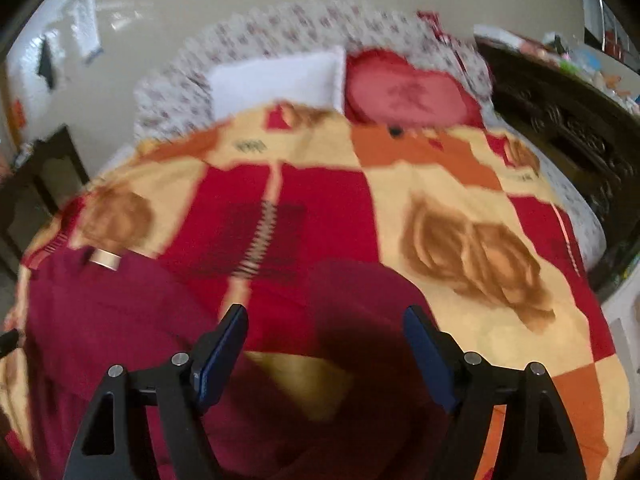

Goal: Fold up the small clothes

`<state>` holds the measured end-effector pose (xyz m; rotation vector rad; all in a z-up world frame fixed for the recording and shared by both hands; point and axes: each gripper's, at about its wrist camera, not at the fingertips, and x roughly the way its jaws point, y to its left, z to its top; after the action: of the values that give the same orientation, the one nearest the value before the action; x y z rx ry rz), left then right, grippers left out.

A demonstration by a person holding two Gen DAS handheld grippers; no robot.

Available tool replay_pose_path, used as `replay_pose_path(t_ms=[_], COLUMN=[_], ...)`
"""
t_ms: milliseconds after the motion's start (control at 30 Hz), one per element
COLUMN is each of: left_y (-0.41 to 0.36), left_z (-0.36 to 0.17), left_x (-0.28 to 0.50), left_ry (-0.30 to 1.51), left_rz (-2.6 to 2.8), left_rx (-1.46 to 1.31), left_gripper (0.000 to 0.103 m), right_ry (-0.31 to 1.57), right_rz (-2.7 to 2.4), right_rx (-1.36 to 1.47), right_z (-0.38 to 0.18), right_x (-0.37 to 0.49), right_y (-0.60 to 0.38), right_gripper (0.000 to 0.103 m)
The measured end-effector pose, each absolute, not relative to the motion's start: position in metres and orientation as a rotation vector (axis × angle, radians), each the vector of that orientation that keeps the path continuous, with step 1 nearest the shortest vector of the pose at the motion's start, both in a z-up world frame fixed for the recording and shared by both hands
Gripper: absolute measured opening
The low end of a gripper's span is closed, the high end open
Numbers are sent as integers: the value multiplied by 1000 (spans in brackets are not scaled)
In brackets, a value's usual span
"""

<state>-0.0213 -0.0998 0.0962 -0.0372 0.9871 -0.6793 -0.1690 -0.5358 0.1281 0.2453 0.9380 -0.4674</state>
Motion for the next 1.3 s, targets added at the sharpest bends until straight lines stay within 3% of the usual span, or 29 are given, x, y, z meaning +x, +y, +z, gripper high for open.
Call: replay_pose_path(t_ms=[67,100,133,233,333,433,600,667,700,800,1100,1300], left_y=[-102,-103,-103,-100,-93,-76,-55,-51,-49,-48,-91,-131], left_z=[97,98,99,102,111,131,143,140,136,124,97,63], left_x=[-24,-25,-25,-23,-18,-10,1,4,6,11,20,15], left_ry=[979,974,971,966,947,893,870,876,881,904,920,1037], left_rz=[-688,-689,-688,-690,-692,-674,-634,-628,-620,-617,-664,-619], left_rx=[-21,-11,-5,-17,-54,-126,-185,-194,-199,-180,-131,-36], left_gripper=[67,67,67,67,67,67,67,67,67,67,67,67], right_ry=[987,1006,1002,872,668,600,594,696,779,803,706,603], right_rz=[-425,-404,-414,-362,-155,54,302,349,359,329,177,123], right_rx=[274,283,285,391,526,429,325,352,382,448,619,730], right_z=[110,106,106,138,194,234,222,189,168,149,163,167], right_x=[-161,-162,-165,-183,-189,-170,-116,-94,-84,-96,-195,-252], right_y=[-546,-546,-548,-550,-534,-480,-368,-337,-327,-327,-393,-416], right_gripper=[59,37,24,16,16,16,16,41,60,60,64,66])
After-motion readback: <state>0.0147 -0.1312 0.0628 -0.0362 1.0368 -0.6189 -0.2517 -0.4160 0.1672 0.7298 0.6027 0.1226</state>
